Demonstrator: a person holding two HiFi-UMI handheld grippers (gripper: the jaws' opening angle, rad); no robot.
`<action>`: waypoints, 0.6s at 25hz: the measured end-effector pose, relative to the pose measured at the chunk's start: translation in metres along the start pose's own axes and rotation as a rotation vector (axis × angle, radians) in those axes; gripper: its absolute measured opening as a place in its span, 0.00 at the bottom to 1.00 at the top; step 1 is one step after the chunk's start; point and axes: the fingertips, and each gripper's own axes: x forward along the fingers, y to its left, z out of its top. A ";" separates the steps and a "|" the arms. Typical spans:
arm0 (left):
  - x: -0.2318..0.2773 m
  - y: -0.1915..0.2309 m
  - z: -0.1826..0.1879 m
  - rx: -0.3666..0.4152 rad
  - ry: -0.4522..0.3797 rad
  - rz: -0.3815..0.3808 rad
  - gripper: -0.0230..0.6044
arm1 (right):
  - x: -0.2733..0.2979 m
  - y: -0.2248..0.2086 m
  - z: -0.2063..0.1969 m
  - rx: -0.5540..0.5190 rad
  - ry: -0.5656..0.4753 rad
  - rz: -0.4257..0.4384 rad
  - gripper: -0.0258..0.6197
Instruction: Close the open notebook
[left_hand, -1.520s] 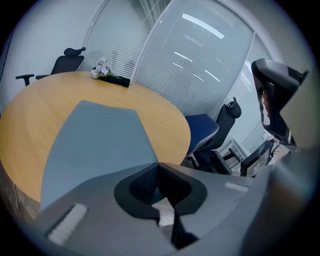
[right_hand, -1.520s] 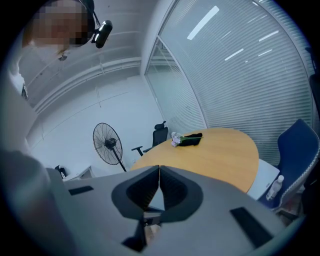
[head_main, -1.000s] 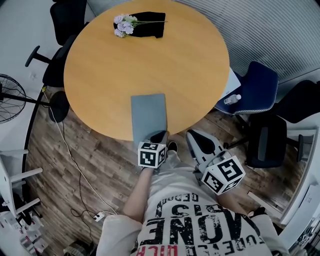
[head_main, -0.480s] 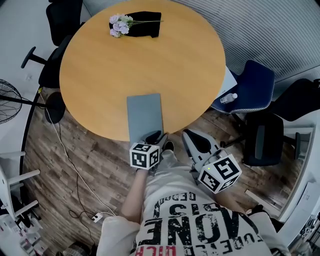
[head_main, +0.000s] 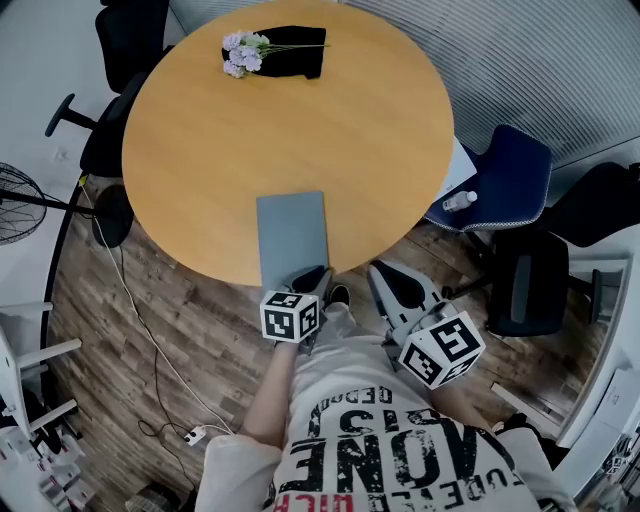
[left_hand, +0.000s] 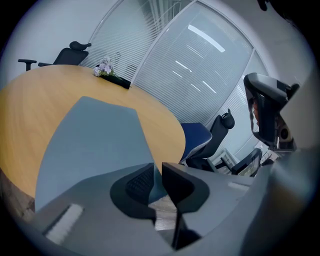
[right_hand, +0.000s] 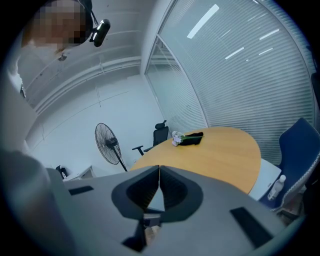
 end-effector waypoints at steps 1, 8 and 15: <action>0.000 0.002 0.000 -0.002 -0.002 0.010 0.12 | 0.000 0.000 0.000 0.000 0.000 0.000 0.06; 0.001 0.006 -0.001 0.009 -0.002 0.059 0.05 | -0.002 -0.003 0.000 -0.002 0.007 -0.001 0.06; -0.008 0.011 0.015 -0.010 -0.056 0.123 0.05 | -0.007 -0.009 0.002 0.004 0.000 -0.009 0.06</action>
